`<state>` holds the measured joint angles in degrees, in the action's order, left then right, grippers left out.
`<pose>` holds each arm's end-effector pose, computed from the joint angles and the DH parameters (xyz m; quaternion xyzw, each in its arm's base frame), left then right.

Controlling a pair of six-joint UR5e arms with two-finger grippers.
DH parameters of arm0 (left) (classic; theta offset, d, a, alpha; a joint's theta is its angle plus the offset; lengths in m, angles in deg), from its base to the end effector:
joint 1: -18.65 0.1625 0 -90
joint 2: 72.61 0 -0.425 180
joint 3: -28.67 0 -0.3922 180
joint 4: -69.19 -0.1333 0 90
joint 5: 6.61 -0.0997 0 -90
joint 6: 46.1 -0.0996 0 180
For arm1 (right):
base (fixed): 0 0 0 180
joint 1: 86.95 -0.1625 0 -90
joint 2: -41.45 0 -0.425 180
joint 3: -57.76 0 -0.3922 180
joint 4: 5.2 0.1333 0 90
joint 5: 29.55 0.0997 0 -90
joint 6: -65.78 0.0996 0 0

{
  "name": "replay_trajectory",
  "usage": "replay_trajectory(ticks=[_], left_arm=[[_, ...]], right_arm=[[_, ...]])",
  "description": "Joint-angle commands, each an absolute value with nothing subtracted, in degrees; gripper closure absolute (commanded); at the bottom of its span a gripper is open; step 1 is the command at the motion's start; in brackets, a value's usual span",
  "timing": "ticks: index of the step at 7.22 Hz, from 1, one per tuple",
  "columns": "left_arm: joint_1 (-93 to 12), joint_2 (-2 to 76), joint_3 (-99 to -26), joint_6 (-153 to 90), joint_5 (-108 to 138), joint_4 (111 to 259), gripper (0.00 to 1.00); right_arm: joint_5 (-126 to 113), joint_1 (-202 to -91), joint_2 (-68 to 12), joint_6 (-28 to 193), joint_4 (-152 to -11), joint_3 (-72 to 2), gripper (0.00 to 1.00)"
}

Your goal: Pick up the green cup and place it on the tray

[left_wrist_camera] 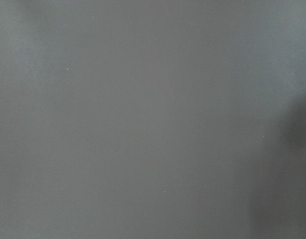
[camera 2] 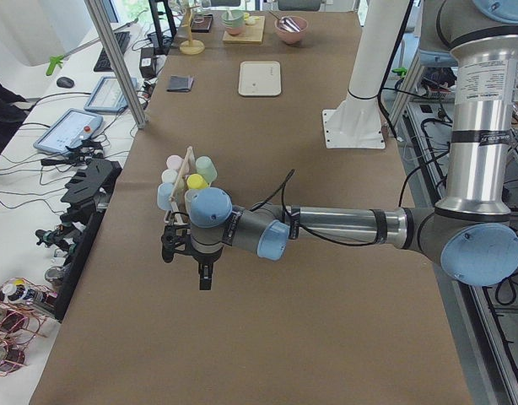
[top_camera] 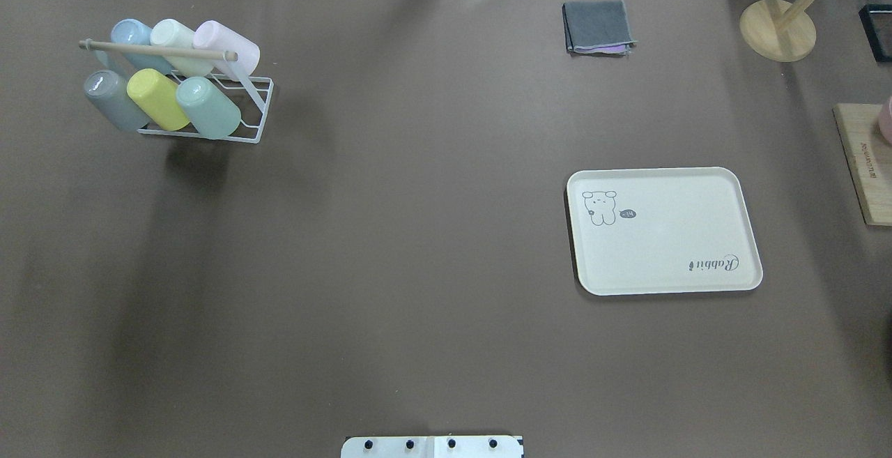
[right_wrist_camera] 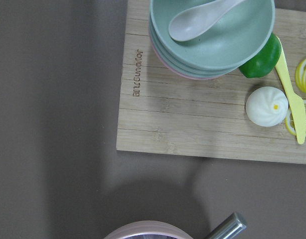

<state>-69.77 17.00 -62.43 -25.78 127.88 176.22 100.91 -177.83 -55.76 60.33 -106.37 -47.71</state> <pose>-0.0495 -0.5074 0.6199 0.0691 0.3943 -0.0913 0.9118 0.0753 -0.4294 0.6085 -0.0047 -0.3465 -0.0286 0.9376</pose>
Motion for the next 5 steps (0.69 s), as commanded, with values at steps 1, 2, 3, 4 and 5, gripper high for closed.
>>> replay_trajectory(ticks=[1,2,3,4,5], left_arm=[[-69.77,17.12,-60.55,-25.8,127.86,175.98,0.02],[-70.03,17.13,-60.63,-25.8,128.03,176.15,0.02],[-70.03,17.21,-60.8,-25.54,128.03,176.15,0.02],[-70.03,17.21,-60.8,-25.27,127.95,175.98,0.02],[-70.03,17.21,-60.89,-25.18,128.03,175.98,0.02]], right_arm=[[100.88,-177.83,-55.58,60.33,-106.37,-47.71,0.0],[100.88,-177.83,-55.67,60.33,-106.37,-47.71,0.0],[100.88,-177.83,-55.58,60.24,-106.37,-47.71,0.0],[100.88,-177.83,-55.49,60.33,-106.37,-47.71,0.0],[100.88,-177.83,-55.49,60.33,-106.37,-47.71,0.0]])
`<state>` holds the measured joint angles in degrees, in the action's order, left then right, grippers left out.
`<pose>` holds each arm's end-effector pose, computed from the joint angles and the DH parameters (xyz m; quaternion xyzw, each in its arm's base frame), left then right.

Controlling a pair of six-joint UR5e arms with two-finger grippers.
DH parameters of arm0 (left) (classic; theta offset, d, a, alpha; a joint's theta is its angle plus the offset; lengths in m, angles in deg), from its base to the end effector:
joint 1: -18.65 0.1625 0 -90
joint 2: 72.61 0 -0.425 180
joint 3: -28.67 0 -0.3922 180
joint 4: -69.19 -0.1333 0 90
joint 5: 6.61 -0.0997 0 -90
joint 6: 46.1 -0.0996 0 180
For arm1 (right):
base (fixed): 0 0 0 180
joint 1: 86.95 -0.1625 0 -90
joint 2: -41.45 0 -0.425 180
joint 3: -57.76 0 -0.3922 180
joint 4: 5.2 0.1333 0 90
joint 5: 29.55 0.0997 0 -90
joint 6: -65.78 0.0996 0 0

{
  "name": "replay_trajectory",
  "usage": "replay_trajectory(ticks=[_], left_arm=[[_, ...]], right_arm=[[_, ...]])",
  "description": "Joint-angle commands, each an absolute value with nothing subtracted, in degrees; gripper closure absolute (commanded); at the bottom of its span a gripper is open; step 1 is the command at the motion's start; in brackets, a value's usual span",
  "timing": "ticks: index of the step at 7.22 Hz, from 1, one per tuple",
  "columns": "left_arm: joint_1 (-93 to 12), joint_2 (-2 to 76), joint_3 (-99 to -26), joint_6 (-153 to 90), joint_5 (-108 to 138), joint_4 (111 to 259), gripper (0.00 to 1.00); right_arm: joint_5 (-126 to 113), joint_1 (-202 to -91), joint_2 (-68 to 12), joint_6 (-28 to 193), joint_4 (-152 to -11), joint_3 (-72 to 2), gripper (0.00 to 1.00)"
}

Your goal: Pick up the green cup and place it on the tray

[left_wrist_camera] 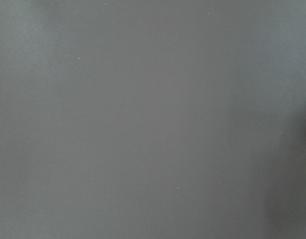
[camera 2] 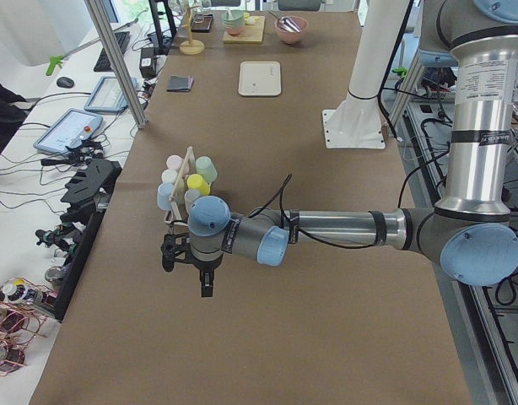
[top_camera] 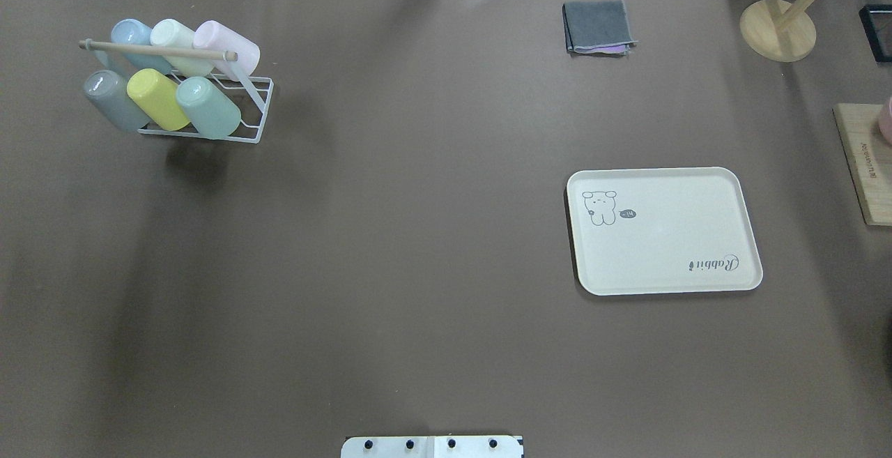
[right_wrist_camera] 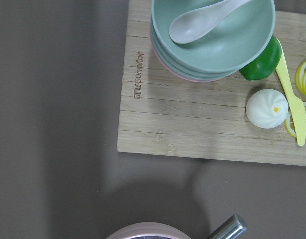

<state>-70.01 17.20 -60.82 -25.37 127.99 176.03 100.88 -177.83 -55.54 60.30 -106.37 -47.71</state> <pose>-0.0515 -0.5076 0.6327 0.0556 0.3936 -0.1018 0.9119 0.0753 -0.4311 0.6069 -0.0028 -0.3461 -0.0295 0.9377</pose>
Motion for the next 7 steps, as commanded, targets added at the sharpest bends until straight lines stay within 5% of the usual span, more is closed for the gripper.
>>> replay_trajectory(ticks=[1,7], left_arm=[[-70.12,17.3,-60.89,-25.1,128.03,175.11,0.02],[-70.3,20.89,-60.98,-24.83,127.6,168.45,0.02]], right_arm=[[100.88,-177.83,-55.58,60.24,-106.37,-47.71,0.0],[100.88,-177.83,-55.5,60.33,-106.37,-47.71,0.0]])
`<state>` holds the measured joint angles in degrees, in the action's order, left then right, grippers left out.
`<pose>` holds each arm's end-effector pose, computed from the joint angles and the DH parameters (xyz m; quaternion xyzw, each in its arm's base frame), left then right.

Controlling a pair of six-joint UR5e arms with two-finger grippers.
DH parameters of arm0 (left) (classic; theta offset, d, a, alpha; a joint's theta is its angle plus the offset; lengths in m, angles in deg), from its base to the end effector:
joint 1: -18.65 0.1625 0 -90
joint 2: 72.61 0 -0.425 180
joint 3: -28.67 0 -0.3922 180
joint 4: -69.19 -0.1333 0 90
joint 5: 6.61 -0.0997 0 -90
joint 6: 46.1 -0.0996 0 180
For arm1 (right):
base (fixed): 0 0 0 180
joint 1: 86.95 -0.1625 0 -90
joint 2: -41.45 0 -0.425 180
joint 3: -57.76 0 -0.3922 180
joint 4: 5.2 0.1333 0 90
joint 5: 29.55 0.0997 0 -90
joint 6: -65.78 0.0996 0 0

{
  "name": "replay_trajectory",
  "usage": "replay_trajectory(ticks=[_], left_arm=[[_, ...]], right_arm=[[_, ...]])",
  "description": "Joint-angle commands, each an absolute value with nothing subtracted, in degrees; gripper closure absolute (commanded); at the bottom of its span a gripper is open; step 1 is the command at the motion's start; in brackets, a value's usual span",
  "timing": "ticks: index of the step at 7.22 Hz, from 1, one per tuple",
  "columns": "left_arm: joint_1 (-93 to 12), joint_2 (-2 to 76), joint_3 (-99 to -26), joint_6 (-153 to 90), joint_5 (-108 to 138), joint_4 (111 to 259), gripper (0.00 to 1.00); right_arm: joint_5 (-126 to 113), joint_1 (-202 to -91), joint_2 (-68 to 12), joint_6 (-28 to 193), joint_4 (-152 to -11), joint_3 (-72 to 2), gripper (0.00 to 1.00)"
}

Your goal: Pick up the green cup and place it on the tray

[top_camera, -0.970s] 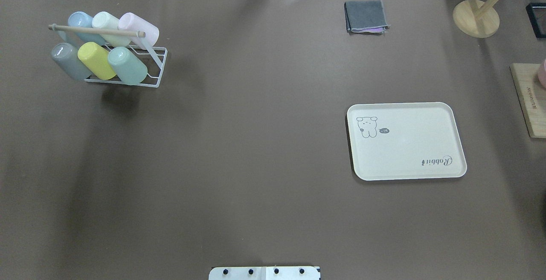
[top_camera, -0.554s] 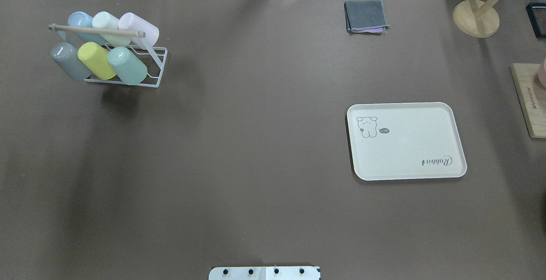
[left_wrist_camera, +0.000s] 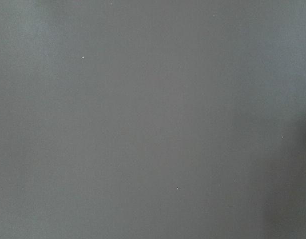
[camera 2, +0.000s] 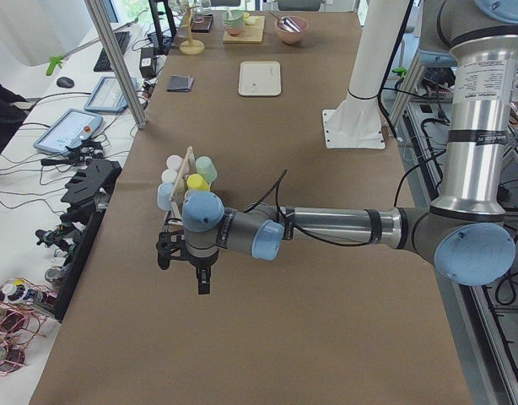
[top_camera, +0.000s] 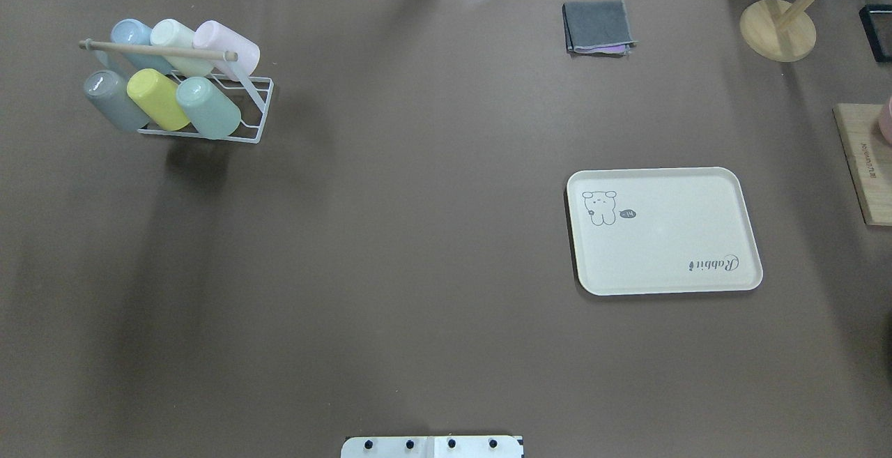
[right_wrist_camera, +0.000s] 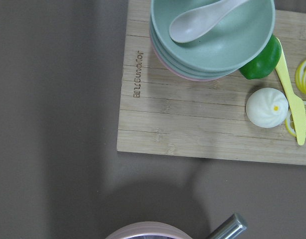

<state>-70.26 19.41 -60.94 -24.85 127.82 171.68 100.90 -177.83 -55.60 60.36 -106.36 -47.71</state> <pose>-0.0537 -0.5222 0.6207 0.0389 0.3902 -0.1151 0.9127 0.0753 -0.4307 0.6073 -0.0034 -0.3463 -0.0289 0.9377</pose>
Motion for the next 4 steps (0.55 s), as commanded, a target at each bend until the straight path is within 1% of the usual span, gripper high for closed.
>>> replay_trajectory(ticks=[1,4], left_arm=[[-70.3,20.82,-60.8,-24.92,127.42,168.42,0.02],[-70.3,20.55,-62.81,-25.27,124.29,169.3,0.02]], right_arm=[[100.88,-177.83,-55.23,60.24,-106.37,-47.71,0.0],[101.05,-177.83,-54.88,60.41,-106.28,-47.71,0.0]])
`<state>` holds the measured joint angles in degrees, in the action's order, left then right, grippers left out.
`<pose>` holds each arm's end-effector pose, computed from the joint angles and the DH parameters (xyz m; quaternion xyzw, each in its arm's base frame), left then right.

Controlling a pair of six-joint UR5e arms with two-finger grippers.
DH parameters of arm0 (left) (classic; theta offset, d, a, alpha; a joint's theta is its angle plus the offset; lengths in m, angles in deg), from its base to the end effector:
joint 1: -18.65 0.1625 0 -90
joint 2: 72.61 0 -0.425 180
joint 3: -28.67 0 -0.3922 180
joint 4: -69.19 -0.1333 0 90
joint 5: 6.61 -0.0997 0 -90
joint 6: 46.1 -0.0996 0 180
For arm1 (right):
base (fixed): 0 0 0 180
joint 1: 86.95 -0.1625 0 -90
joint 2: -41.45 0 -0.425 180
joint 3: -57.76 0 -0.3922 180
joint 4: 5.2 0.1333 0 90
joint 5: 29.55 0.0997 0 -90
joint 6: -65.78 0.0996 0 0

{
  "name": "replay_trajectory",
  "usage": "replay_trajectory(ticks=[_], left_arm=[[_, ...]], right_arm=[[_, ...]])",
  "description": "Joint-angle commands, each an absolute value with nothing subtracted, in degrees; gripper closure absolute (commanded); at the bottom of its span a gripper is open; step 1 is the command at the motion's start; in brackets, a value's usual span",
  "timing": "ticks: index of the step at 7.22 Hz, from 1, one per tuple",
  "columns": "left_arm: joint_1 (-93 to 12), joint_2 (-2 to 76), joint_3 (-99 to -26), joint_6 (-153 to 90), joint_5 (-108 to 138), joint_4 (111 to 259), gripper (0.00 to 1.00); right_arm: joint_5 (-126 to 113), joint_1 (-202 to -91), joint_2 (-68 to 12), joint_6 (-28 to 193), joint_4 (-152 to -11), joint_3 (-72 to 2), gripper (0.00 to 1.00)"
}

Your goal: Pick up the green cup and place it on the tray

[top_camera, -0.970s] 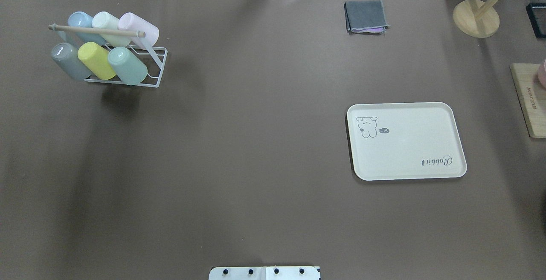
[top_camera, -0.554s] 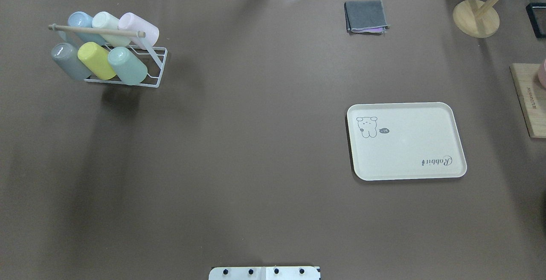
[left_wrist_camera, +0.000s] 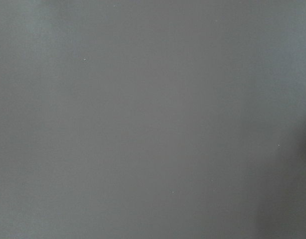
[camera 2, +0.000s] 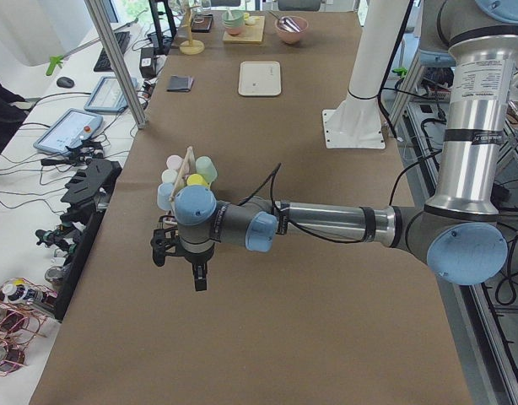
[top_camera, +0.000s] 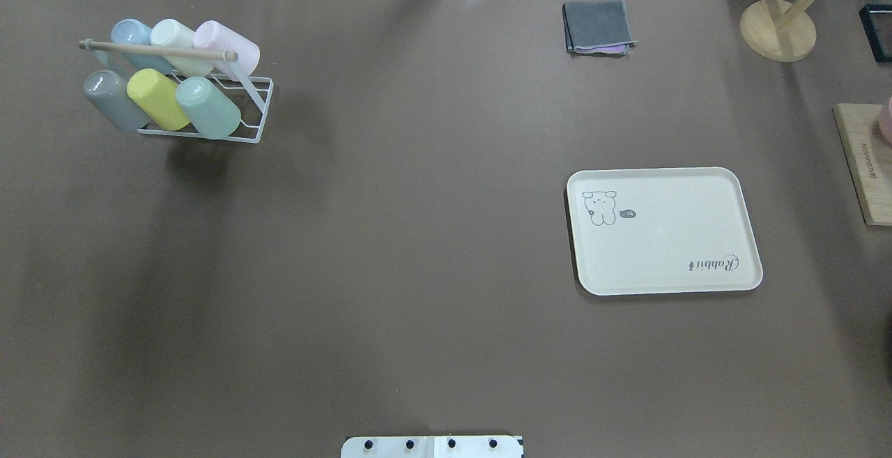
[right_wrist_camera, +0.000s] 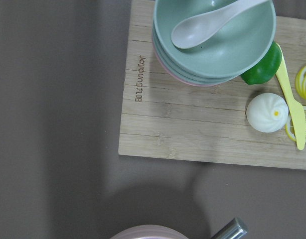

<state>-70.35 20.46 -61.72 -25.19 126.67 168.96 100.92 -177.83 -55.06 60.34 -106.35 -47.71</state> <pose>-0.0558 -0.5289 0.6110 0.0355 0.3800 -0.1178 0.9168 0.0753 -0.4349 0.6032 0.0012 -0.3463 -0.0307 0.9376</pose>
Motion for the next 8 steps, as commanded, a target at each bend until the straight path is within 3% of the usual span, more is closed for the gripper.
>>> replay_trajectory(ticks=[1,6,8], left_arm=[[-70.3,20.12,-63.17,-25.62,123.65,169.56,0.02],[-70.12,20.9,-63.79,-25.01,124.0,168.95,0.02],[-69.77,25.26,-70.59,-24.74,123.64,153.95,0.02]], right_arm=[[101.14,-177.83,-54.62,60.41,-106.28,-47.8,0.0],[101.67,-177.91,-53.56,60.07,-103.38,-45.86,0.0],[102.02,-177.91,-53.38,59.98,-103.38,-45.95,0.0]])
